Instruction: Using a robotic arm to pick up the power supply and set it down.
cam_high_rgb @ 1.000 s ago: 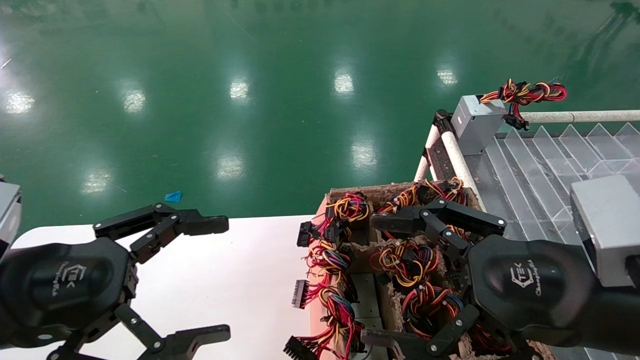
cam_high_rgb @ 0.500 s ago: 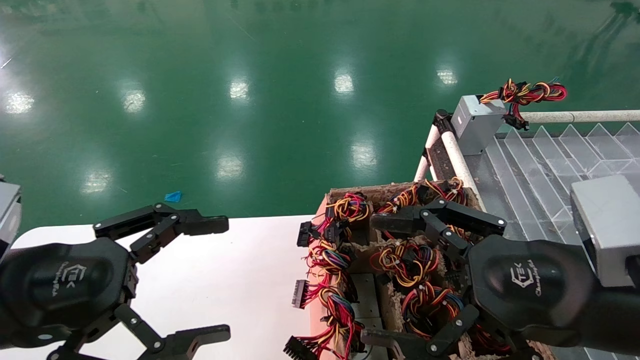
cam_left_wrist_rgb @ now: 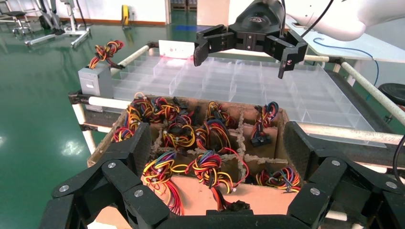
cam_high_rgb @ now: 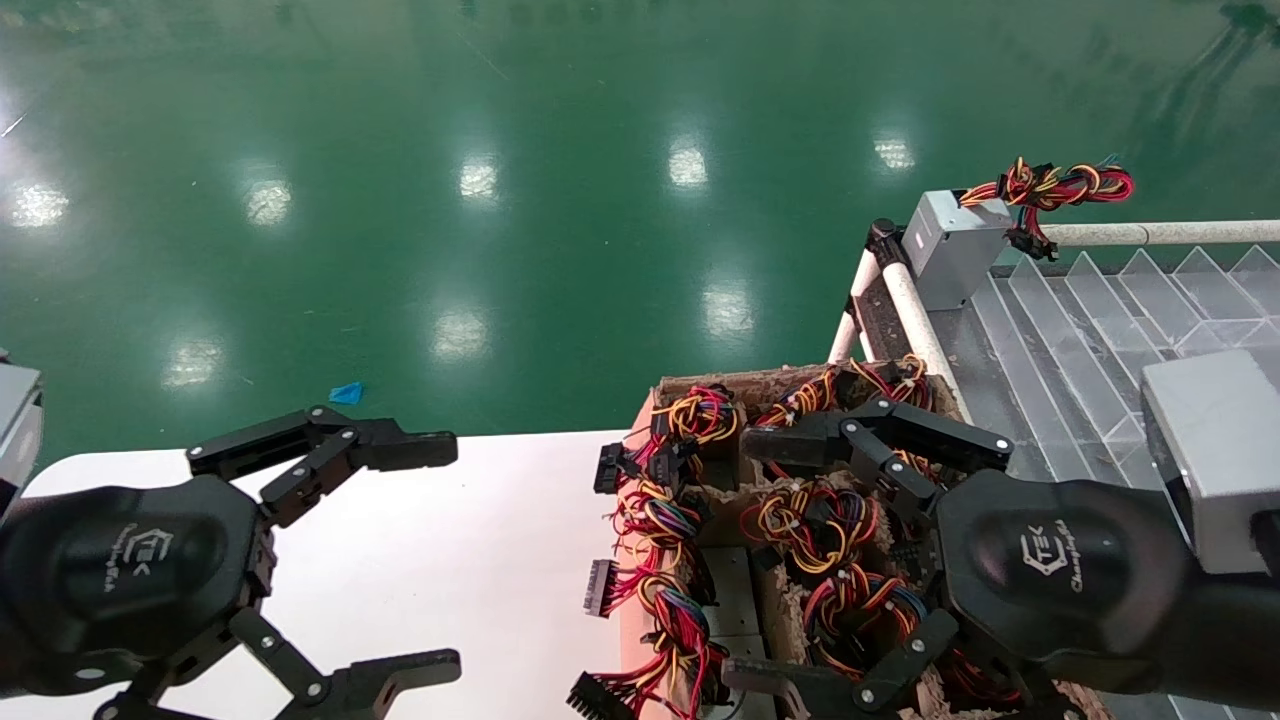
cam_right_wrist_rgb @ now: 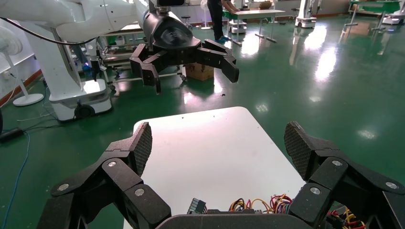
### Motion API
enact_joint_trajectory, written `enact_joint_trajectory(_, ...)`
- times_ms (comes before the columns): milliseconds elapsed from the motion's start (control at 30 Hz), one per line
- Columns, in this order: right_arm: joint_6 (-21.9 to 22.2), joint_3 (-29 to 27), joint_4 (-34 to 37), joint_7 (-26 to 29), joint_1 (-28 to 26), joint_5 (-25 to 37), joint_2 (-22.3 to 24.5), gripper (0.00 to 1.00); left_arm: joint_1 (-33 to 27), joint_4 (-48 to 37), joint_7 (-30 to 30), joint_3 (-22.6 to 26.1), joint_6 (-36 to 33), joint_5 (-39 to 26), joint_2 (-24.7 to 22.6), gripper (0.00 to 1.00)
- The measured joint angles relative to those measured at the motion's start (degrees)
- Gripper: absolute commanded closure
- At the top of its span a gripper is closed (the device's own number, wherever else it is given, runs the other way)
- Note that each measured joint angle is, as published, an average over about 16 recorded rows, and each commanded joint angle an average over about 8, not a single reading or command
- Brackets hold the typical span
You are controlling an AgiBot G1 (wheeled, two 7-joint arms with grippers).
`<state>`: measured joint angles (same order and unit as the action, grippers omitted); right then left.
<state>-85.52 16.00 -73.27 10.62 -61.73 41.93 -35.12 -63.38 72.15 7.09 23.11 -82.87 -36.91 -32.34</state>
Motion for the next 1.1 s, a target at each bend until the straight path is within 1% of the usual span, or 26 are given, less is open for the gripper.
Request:
enact_joint_trajectory(100,0.0,0.0,0.0,0.0,0.0,0.0,0.0,0.0,0.0,0.0,0.0,0.0,0.0,0.0,0.0,0.0)
enact_joint_trajectory(133,0.0,0.0,0.0,0.0,0.0,0.0,0.0,0.0,0.0,0.0,0.0,0.0,0.0,0.0,0.0,0.08)
enact_joint_trajectory(367,-0.01,0.0,-0.02,0.01,0.01,0.0,0.01,0.0,0.0,0.0,0.0,0.0,0.0,0.0,0.0,0.96)
enact_joint_trajectory(400,-0.01,0.0,-0.01,0.01,0.02,0.0,0.01,0.0,0.0,0.0,0.0,0.0,0.0,0.0,0.0,1.0)
enact_joint_trajectory(767,-1.19,0.89,2.09,0.43,1.6,0.45,0.53,0.0,0.0,0.0,0.0,0.0,0.0,0.0,0.0,1.0)
enact_joint_trajectory(1100,-3.5,5.21,4.7,2.35,5.05,3.84,0.78,0.0,-0.01,-0.01,0.0,0.01,-0.01,0.0,0.0,1.0)
